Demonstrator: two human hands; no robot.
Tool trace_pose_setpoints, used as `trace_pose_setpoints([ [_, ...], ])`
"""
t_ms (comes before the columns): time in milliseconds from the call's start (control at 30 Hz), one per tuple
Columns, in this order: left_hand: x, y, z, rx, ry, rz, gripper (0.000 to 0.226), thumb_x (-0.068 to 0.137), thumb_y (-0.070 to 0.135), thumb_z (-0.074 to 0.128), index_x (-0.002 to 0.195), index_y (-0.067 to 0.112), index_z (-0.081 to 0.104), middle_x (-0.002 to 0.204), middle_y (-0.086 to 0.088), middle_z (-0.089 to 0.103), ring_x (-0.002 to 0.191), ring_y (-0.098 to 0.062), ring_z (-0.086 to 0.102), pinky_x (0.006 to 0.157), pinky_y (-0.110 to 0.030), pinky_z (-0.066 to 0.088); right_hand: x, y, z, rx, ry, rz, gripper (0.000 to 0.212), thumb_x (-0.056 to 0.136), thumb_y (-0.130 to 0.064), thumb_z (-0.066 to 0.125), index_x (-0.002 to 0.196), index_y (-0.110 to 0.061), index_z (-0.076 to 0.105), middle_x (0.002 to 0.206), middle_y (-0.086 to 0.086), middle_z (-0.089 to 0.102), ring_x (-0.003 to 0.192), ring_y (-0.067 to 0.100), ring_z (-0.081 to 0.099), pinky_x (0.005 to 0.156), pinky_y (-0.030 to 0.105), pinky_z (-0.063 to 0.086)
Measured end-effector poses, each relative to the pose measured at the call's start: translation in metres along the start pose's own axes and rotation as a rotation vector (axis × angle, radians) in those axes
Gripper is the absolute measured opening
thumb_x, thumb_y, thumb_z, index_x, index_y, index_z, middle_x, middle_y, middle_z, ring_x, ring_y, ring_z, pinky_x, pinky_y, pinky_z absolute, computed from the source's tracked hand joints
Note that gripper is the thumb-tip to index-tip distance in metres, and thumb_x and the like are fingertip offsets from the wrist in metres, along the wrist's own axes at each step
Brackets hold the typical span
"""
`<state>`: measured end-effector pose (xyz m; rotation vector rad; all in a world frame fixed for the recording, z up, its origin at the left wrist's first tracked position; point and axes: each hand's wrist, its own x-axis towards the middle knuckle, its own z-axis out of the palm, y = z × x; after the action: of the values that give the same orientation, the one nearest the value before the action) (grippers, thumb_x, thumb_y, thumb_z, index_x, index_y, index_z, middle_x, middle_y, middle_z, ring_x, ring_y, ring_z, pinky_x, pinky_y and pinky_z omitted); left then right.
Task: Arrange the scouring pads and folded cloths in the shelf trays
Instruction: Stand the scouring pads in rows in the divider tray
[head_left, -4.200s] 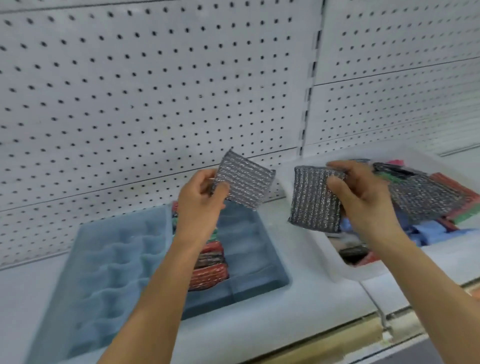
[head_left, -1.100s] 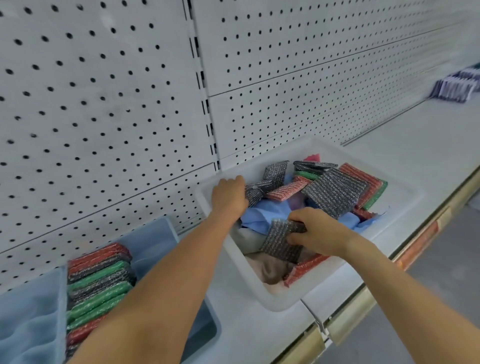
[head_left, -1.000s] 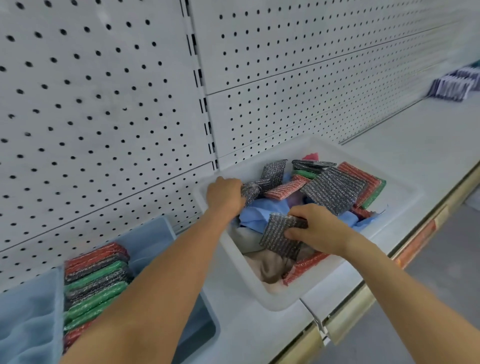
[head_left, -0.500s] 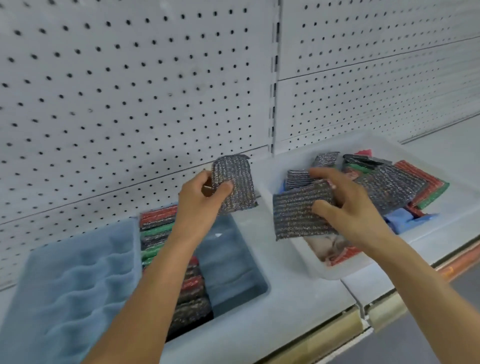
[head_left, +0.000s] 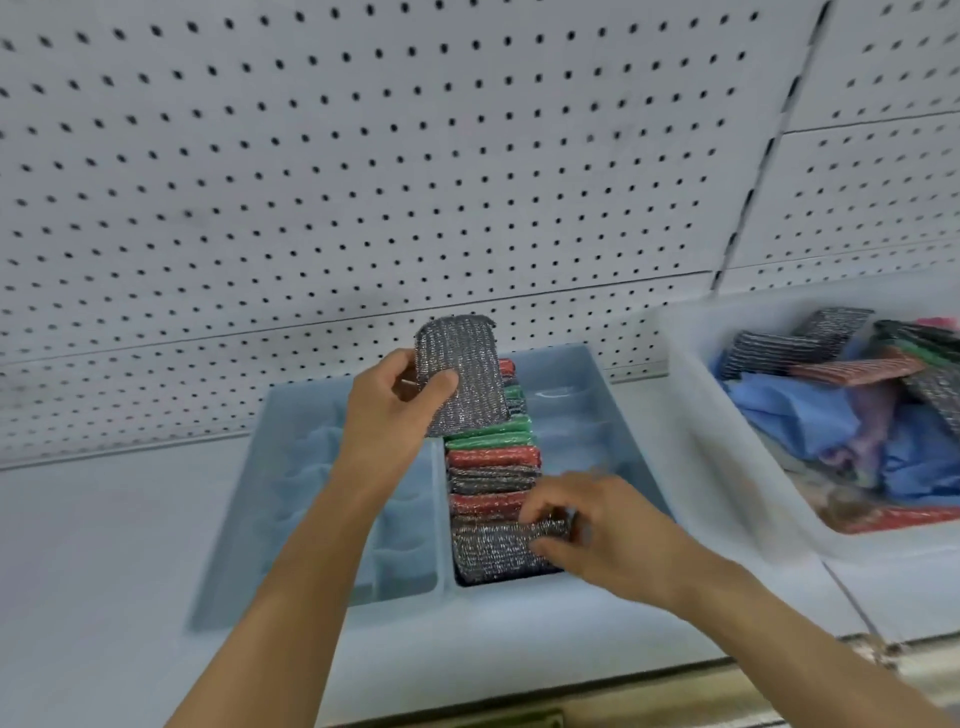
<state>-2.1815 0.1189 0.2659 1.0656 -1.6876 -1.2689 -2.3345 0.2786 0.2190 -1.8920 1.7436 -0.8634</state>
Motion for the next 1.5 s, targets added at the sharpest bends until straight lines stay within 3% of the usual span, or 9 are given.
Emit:
trace_pose_setpoints([
  [133, -0.004, -0.002, -0.005, 0.007, -0.004, 0.021, 0.007, 0.088, 0.015, 0.069, 0.091, 0.021, 0.067, 0.086, 0.002, 0.073, 0.071, -0.005, 0.065, 0.062, -0.014, 0.052, 0.0, 0.012, 0.027, -0.162, -0.012, -0.096, 0.008, 0.077, -0.022, 0.067, 0.078, -0.027, 0.061, 0.086, -0.015, 0.061, 0.081, 0.004, 0.053, 0.065, 0.03, 0.05],
  [500, -0.007, -0.01, -0.001, 0.031, -0.055, 0.034, 0.005, 0.088, 0.015, 0.069, 0.093, 0.016, 0.068, 0.083, 0.001, 0.071, 0.065, -0.005, 0.06, 0.061, -0.018, 0.051, 0.011, 0.01, 0.03, -0.526, -0.096, -0.183, 0.014, 0.079, -0.03, 0.062, 0.066, -0.024, 0.065, 0.075, -0.009, 0.059, 0.073, 0.015, 0.056, 0.048, 0.024, 0.031],
  [633, -0.004, -0.012, 0.004, 0.049, -0.072, 0.049, 0.006, 0.09, 0.016, 0.066, 0.094, 0.021, 0.067, 0.085, 0.007, 0.072, 0.072, -0.005, 0.065, 0.063, -0.013, 0.05, 0.011, 0.004, 0.018, -0.389, -0.105, -0.076, 0.03, 0.086, -0.052, 0.051, 0.076, -0.028, 0.065, 0.077, -0.013, 0.06, 0.07, 0.006, 0.052, 0.051, 0.019, 0.033],
  [833, 0.024, -0.012, 0.023, 0.099, -0.116, 0.027, 0.028, 0.089, 0.018, 0.069, 0.114, 0.023, 0.057, 0.098, 0.005, 0.069, 0.079, -0.007, 0.067, 0.069, -0.024, 0.057, 0.01, 0.04, -0.026, -0.421, 0.499, 0.166, 0.016, 0.087, -0.028, 0.066, 0.102, -0.023, 0.071, 0.093, -0.002, 0.064, 0.086, 0.021, 0.059, 0.07, 0.034, 0.05],
  [1000, 0.069, -0.005, 0.069, 0.345, -0.165, 0.221, 0.028, 0.089, 0.022, 0.068, 0.115, 0.024, 0.059, 0.103, 0.006, 0.065, 0.086, -0.009, 0.061, 0.078, -0.022, 0.049, 0.009, 0.067, -0.049, -0.589, 0.083, 0.542, 0.041, 0.098, -0.033, 0.045, 0.137, -0.021, 0.045, 0.127, 0.001, 0.06, 0.114, 0.022, 0.056, 0.094, 0.034, 0.044],
  [1133, 0.099, -0.008, 0.106, 0.64, -0.241, 0.377, 0.032, 0.093, 0.021, 0.062, 0.124, 0.026, 0.061, 0.123, 0.003, 0.066, 0.111, -0.017, 0.06, 0.092, -0.028, 0.042, 0.008, 0.07, -0.046, -0.709, -0.009, 0.447, 0.032, 0.098, -0.03, 0.039, 0.128, -0.03, 0.049, 0.112, -0.004, 0.068, 0.1, 0.018, 0.065, 0.086, 0.029, 0.048],
  [1267, 0.116, -0.026, 0.126, 1.007, -0.331, 0.466, 0.03, 0.095, 0.021, 0.058, 0.122, 0.033, 0.063, 0.115, 0.002, 0.068, 0.106, -0.02, 0.06, 0.084, -0.032, 0.047, 0.01, 0.072, -0.049, -0.737, -0.055, 0.446, 0.033, 0.098, -0.028, 0.038, 0.13, -0.027, 0.048, 0.114, -0.002, 0.067, 0.103, 0.019, 0.063, 0.088, 0.028, 0.045],
  [1367, 0.123, -0.036, 0.135, 1.155, -0.276, 0.535, 0.03, 0.093, 0.022, 0.059, 0.121, 0.031, 0.063, 0.108, -0.001, 0.069, 0.1, -0.021, 0.061, 0.083, -0.032, 0.046, 0.006, 0.072, -0.055, -0.628, -0.025, 0.428, 0.036, 0.097, -0.033, 0.042, 0.131, -0.031, 0.051, 0.117, -0.004, 0.066, 0.106, 0.019, 0.06, 0.091, 0.029, 0.045],
  [1500, 0.126, -0.045, 0.15, 1.186, -0.229, 0.61, 0.023, 0.087, 0.01, 0.064, 0.108, 0.019, 0.065, 0.097, -0.003, 0.068, 0.087, -0.023, 0.062, 0.071, -0.031, 0.046, 0.007, 0.078, -0.085, -0.416, 0.317, 0.307, 0.027, 0.088, -0.033, 0.053, 0.107, -0.028, 0.072, 0.101, -0.006, 0.074, 0.089, 0.02, 0.068, 0.084, 0.036, 0.052],
])
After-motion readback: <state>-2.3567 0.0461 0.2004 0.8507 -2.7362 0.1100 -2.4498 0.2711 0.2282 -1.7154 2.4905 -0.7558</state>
